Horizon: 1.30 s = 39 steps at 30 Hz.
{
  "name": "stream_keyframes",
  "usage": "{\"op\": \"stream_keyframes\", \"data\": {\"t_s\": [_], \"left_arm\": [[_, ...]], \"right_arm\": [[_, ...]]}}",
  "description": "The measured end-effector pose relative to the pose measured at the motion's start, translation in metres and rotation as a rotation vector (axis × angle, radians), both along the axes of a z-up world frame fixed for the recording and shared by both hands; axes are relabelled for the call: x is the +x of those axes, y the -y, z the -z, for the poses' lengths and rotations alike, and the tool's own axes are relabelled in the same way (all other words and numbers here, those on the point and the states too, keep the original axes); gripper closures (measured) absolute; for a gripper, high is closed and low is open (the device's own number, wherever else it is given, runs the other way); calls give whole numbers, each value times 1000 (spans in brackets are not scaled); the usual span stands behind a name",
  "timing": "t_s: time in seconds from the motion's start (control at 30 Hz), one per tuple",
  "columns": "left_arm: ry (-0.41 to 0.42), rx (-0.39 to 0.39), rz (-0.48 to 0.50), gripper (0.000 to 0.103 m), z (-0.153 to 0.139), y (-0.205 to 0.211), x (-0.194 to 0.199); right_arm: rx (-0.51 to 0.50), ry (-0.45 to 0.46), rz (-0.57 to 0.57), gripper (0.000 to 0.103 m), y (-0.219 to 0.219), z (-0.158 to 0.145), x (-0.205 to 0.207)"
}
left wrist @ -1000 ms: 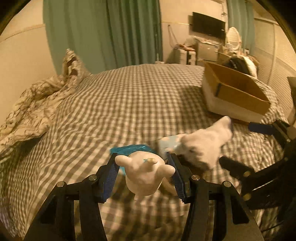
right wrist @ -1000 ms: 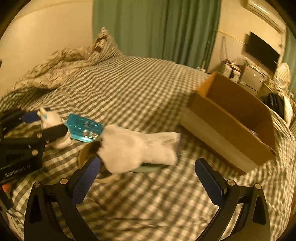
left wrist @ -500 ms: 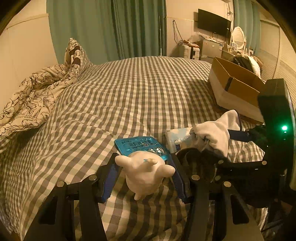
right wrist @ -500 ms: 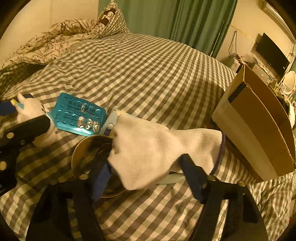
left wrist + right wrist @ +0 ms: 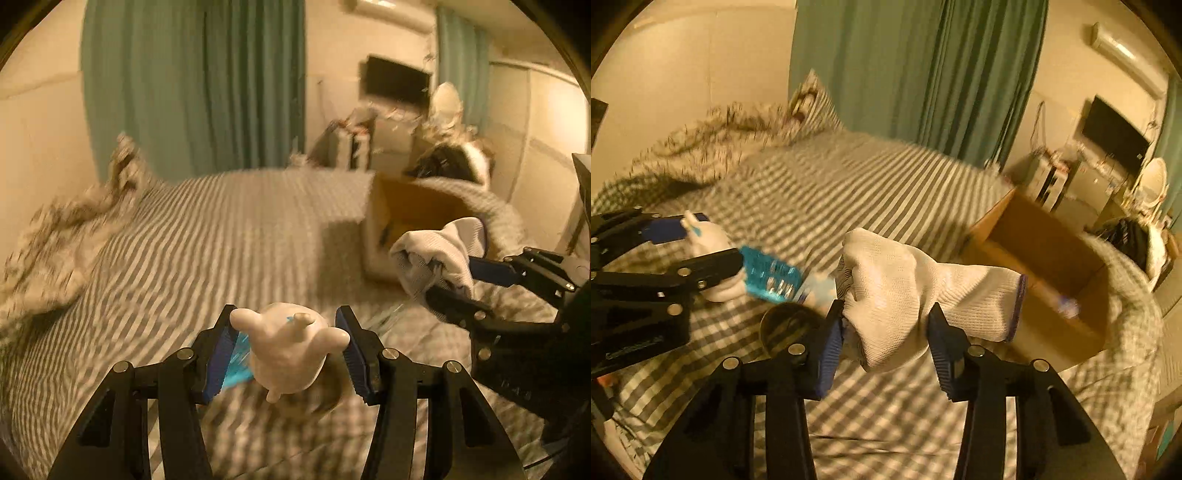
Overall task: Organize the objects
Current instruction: 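Grasp the white toy figure with the left tool while the right tool grasps the white sock, then lower the toy and sock into the box and open both tools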
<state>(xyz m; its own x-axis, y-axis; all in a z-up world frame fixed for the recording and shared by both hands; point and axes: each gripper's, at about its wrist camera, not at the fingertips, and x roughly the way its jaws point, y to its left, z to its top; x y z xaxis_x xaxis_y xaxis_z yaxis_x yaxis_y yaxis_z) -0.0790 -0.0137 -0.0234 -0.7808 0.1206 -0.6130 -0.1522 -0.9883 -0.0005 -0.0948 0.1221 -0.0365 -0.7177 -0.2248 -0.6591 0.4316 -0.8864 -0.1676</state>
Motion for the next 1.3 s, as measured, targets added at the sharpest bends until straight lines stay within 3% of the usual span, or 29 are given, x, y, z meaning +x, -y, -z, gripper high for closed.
{"op": "stream_keyframes", "data": {"t_s": [0.13, 0.27, 0.5, 0.8, 1.03, 1.17, 1.2, 1.23, 1.27, 1.3], "left_arm": [[-81, -17, 57, 48, -42, -36, -10], [-120, 16, 128, 48, -76, -73, -33], [-102, 18, 179, 48, -83, -132, -93], [-15, -53, 204, 48, -30, -176, -156], [48, -55, 218, 48, 8, -190, -194], [74, -27, 229, 45, 17, -189, -202], [83, -13, 234, 40, 17, -187, -202], [86, -4, 234, 34, 17, -185, -202], [81, 3, 221, 20, 14, -183, -200], [67, 8, 205, 12, 10, -179, -197]], "right_arm": [[-2, -75, 20, 60, -33, -44, 4], [0, -153, 65, 60, -73, -88, 0], [12, -200, 117, 60, -124, -123, -40], [-45, -105, 146, 60, -165, -90, -114], [-79, -21, 155, 60, -183, -48, -162], [-119, -10, 163, 49, -191, -35, -175], [-125, -16, 169, 37, -192, -34, -175], [-130, -28, 181, 33, -193, -35, -175], [-133, -37, 189, 29, -195, -36, -174], [-136, -50, 191, 28, -197, -39, -172]]}}
